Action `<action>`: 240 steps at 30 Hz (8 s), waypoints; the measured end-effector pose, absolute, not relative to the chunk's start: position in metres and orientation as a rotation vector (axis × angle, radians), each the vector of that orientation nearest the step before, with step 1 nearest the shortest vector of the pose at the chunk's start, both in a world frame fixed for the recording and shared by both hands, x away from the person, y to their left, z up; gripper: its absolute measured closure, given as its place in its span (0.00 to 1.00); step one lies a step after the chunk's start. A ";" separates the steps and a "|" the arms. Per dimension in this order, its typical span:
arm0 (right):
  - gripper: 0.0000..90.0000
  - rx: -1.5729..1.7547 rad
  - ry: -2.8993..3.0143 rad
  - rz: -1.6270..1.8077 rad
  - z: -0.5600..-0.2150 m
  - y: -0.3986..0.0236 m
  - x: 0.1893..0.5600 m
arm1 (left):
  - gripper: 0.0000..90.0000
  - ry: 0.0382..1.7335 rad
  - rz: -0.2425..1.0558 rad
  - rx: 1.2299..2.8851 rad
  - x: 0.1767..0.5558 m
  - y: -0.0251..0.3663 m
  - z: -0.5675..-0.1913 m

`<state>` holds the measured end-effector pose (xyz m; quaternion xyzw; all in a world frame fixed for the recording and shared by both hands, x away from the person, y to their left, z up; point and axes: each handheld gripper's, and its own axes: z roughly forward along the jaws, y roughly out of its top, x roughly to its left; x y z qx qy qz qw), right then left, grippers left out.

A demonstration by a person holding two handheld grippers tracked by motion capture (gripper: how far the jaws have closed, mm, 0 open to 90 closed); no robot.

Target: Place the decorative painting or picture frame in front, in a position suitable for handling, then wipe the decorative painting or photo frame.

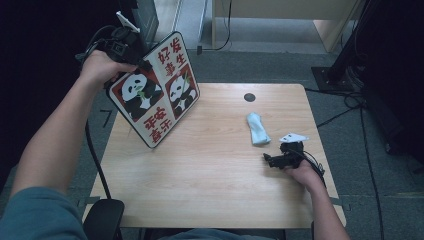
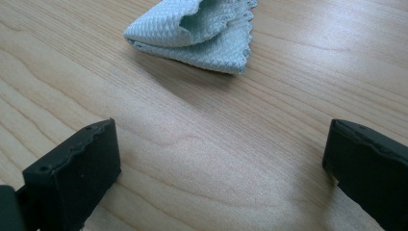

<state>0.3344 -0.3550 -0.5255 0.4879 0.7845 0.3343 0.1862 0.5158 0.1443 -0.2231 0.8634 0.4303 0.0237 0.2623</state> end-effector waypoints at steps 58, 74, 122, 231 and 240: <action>0.00 1.328 2.239 0.957 -0.526 -0.355 0.345 | 0.52 1.015 -0.037 2.201 0.435 0.116 -0.236; 0.15 1.397 2.195 1.012 -0.514 -0.360 0.348 | 0.44 0.970 0.029 2.140 0.411 0.147 -0.242; 0.50 1.447 2.212 1.032 -0.495 -0.318 0.431 | 0.42 0.994 0.086 1.997 0.326 0.194 -0.340; 0.89 1.257 2.396 1.306 -0.391 -0.272 0.426 | 0.90 0.932 0.064 1.937 0.316 0.170 -0.411; 0.89 1.180 2.406 1.349 -0.354 -0.256 0.436 | 0.90 0.930 0.067 1.939 0.316 0.171 -0.412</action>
